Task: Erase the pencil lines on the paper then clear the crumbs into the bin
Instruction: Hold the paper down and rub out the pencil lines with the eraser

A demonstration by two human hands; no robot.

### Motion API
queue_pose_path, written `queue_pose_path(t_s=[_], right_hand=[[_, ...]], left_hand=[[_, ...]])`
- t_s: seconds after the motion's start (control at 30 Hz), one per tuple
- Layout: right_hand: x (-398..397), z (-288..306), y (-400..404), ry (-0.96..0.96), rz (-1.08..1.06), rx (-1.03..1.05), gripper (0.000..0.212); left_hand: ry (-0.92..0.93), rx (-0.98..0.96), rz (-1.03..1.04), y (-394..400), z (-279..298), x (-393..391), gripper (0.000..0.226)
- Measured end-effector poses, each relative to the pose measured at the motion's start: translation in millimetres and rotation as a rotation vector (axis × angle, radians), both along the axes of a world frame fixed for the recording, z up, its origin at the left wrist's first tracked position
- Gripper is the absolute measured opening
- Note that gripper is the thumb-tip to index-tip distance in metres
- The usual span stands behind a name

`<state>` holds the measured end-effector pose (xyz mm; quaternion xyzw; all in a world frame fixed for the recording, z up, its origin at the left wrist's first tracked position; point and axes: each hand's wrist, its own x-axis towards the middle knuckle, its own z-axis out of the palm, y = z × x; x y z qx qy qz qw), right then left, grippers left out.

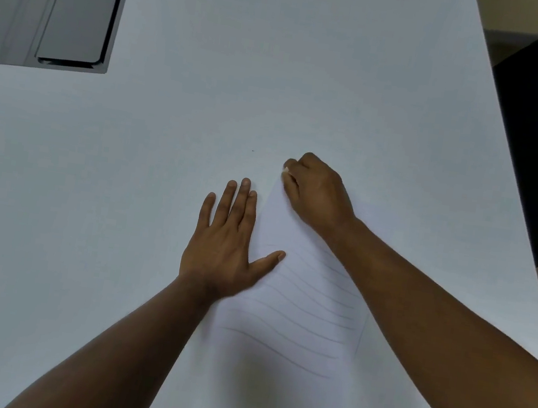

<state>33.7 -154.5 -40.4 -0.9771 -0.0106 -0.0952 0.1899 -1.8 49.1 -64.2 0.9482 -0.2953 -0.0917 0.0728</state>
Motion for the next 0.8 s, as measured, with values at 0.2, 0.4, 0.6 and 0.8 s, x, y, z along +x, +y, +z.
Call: queue_pose_path(t_s=[0.2,0.4,0.6,0.8], right_hand=[[-64,27,6,0.014,-0.200,0.302,0.025],[-121,15,36,0.037,-0.347,0.522,0.021],[-126,16,35,0.120,-0.452,0.797,0.020],[-121,12,22,0.090,-0.343,0.490,0.019]], left_hand=[[-0.002,-0.021,0.011,0,1,0,0.097],[0.031,-0.119,0.023,3,-1,3,0.087],[0.009,-0.102,0.061,-23,5,-22,0.083],[-0.018,-0.019,-0.039,-26,-6,-40,0.080]])
